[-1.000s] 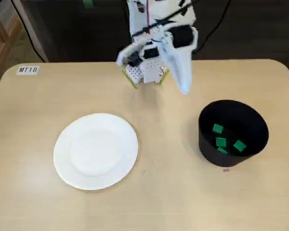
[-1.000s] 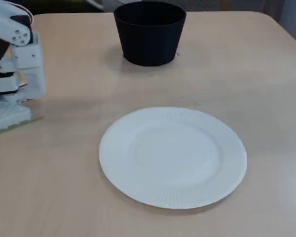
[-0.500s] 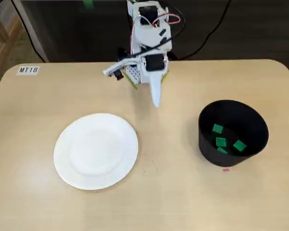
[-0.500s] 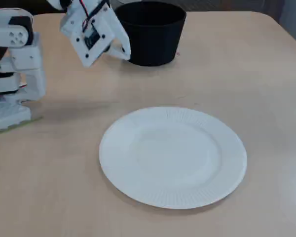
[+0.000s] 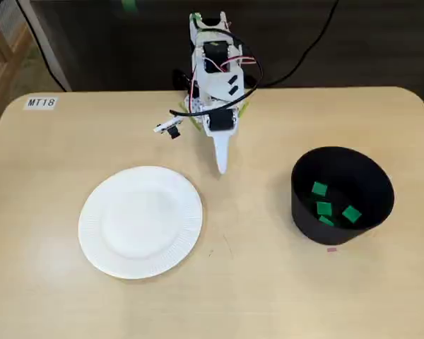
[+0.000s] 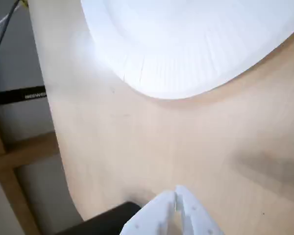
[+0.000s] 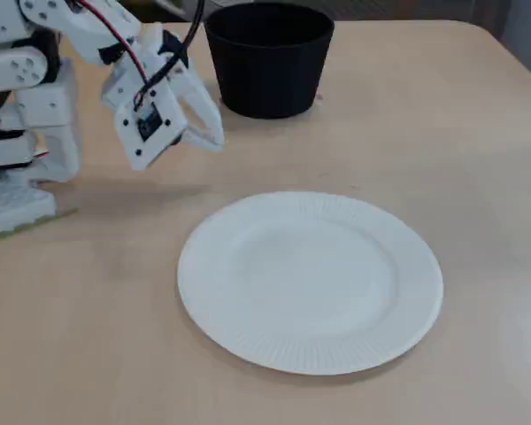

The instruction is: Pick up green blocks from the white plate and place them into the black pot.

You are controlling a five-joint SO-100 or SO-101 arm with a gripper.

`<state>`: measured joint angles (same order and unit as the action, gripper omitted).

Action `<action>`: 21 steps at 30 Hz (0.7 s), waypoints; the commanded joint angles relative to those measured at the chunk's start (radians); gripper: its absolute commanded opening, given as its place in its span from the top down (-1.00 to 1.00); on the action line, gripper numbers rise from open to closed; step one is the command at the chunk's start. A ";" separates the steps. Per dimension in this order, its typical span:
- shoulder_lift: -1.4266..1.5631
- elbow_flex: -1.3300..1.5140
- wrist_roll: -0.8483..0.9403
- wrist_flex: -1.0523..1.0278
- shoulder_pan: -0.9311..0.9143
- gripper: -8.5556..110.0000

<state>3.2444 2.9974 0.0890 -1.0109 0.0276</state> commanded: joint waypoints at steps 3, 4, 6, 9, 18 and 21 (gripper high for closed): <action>0.008 0.002 0.006 0.012 -0.002 0.90; 0.008 0.002 0.008 0.014 -0.002 0.90; 0.008 0.002 0.008 0.014 0.000 0.90; 0.008 0.002 0.008 0.014 0.000 0.90; 0.008 0.002 0.008 0.014 0.000 0.86; 0.008 0.002 0.008 0.014 0.000 0.86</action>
<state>3.2444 3.0035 0.0890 -1.0109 0.0337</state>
